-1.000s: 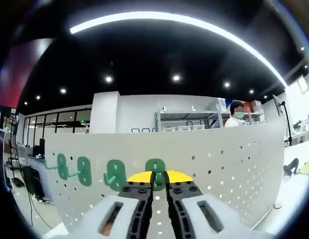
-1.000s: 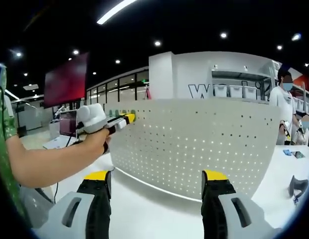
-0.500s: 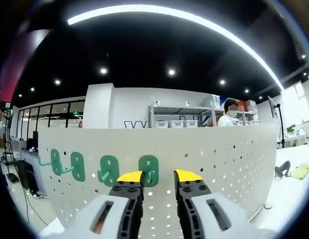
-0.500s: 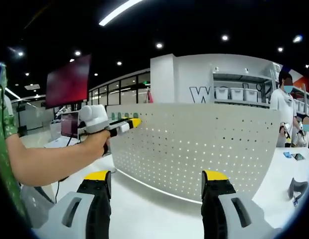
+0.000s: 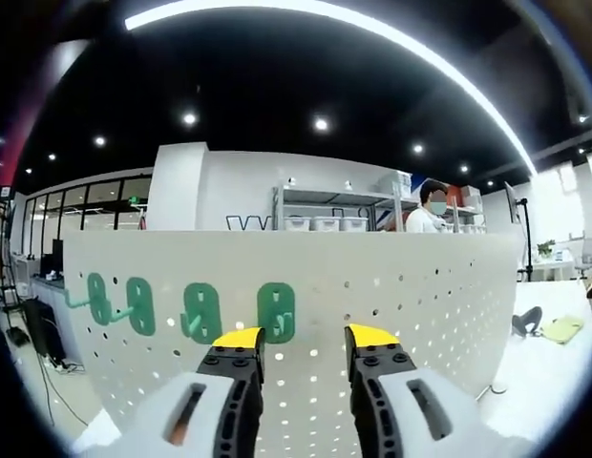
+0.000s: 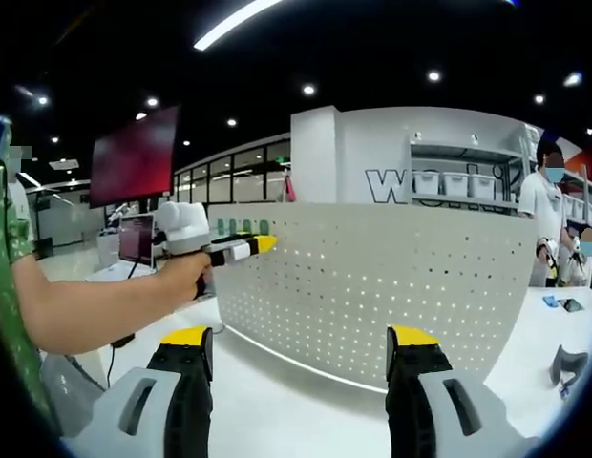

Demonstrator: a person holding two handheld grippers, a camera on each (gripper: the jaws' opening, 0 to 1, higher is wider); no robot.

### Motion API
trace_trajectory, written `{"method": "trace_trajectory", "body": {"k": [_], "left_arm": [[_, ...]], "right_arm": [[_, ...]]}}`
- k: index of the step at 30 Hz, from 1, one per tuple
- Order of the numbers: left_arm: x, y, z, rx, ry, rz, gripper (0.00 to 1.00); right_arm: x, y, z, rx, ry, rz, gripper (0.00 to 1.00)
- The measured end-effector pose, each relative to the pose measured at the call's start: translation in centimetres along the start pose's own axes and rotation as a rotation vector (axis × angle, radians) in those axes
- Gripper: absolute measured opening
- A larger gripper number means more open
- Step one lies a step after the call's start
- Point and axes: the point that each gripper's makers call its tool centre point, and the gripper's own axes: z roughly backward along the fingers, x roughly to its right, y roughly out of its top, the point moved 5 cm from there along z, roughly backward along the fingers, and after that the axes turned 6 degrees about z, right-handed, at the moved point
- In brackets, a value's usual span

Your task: Insert the hook assembly into the mounting plate slot until the hook locks in place.

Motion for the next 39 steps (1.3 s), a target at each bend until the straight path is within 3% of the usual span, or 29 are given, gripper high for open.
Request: {"method": "trace_trajectory", "body": {"k": [14,22,39], "left_arm": [[0.3,0.3,1.7,-0.024,-0.035,0.006,0.40],[0.1,0.5,3.7,-0.036,-0.036,0.000,0.43],[-0.1,0.7,8.7,-0.076,-0.049,0.031,0.60]], "right_arm": [[-0.7,0.7,0.4,0.015,0.011,0.010,0.76],[-1.4,1.2,0.9,0.027,0.018,0.016,0.76],[-3.2,1.1,1.3,0.034,0.049,0.005,0.76]]}}
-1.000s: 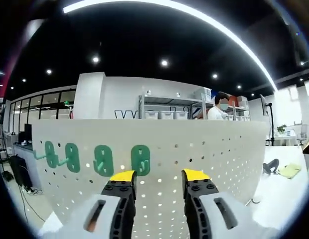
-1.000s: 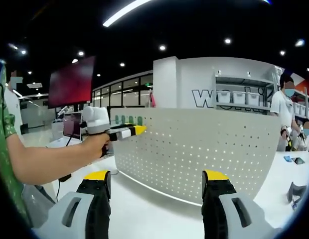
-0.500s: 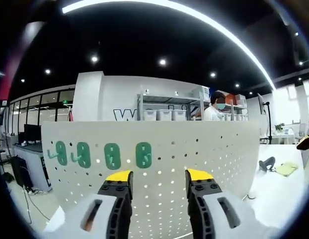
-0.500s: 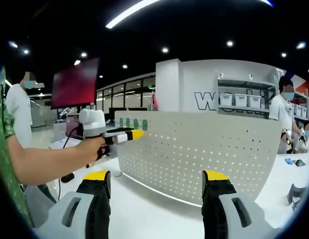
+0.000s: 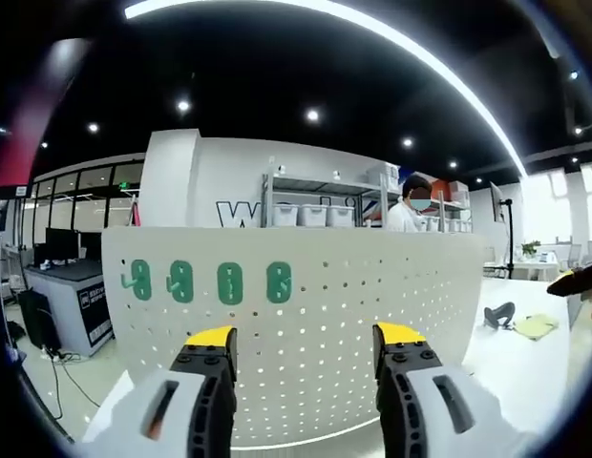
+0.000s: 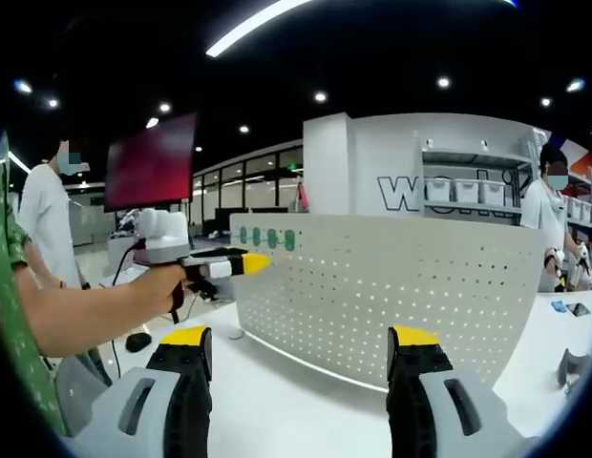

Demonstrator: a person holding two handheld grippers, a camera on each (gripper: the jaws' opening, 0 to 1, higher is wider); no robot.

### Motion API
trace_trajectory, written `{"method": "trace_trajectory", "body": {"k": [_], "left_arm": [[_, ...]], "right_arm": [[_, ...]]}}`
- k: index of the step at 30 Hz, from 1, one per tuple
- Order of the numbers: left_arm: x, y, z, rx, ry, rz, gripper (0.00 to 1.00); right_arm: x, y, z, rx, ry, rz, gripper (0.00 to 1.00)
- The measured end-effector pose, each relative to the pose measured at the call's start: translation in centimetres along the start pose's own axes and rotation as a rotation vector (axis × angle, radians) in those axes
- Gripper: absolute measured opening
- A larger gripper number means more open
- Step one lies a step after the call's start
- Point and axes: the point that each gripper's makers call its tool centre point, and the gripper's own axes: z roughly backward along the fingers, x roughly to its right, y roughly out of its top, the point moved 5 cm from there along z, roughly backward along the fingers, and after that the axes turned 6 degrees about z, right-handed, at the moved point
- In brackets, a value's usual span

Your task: Insert the hook assembly into the mounting plate slot until the hook locks in place.

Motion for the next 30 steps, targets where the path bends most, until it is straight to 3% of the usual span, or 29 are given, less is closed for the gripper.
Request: {"method": "trace_trajectory", "body": {"k": [30], "left_arm": [[-1.8,-1.9,11.6,-0.063,0.031,0.055,0.65]], "right_arm": [[-3.4,-1.1,-0.6,-0.026,0.072,0.001,0.77]]}}
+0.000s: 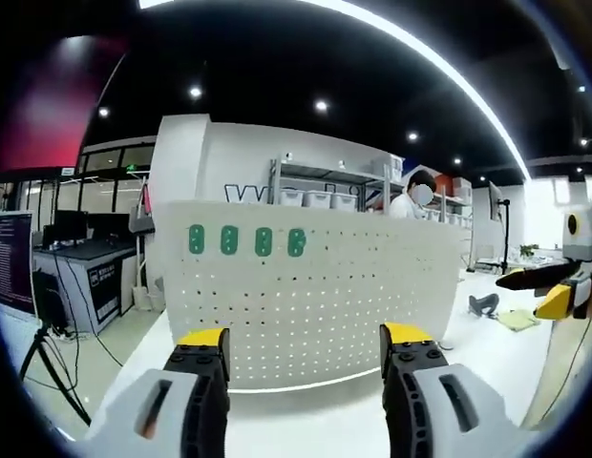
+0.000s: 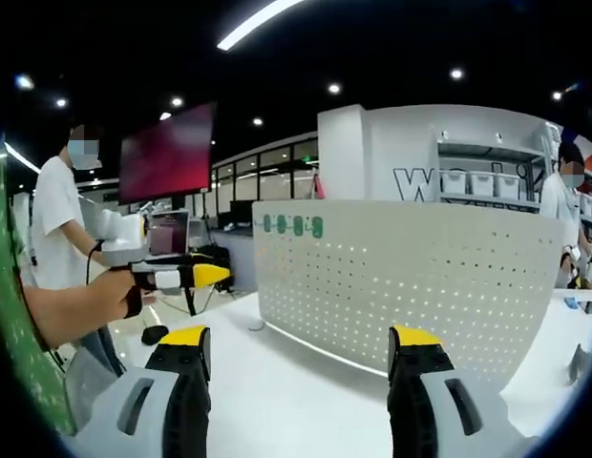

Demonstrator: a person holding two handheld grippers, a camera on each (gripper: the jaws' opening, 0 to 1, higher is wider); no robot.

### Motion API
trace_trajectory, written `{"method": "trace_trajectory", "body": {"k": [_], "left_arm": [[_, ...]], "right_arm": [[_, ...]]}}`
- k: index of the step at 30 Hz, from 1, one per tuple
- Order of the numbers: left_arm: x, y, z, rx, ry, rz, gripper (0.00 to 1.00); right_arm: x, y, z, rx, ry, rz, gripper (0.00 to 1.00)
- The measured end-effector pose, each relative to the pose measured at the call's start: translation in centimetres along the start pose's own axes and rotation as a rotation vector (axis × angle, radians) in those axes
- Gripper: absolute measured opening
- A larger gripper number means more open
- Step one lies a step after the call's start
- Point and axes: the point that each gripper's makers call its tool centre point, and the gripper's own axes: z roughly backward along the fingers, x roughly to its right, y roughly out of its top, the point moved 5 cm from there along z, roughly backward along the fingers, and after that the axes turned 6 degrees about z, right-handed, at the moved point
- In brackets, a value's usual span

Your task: Insert the hook assembly into the mounting plate slot until the hook locks in place.

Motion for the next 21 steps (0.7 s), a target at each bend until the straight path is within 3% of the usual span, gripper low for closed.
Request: {"method": "trace_trajectory", "body": {"k": [8,21], "left_arm": [[0.1,-0.4,3.0,-0.021,0.005,-0.017,0.66],[1.6,0.1,5.9,-0.014,-0.012,-0.021,0.71]], "right_arm": [[-0.4,0.3,-0.1,0.004,0.007,0.006,0.78],[-0.8,0.9,0.4,0.028,0.001,0.006,0.83]]}}
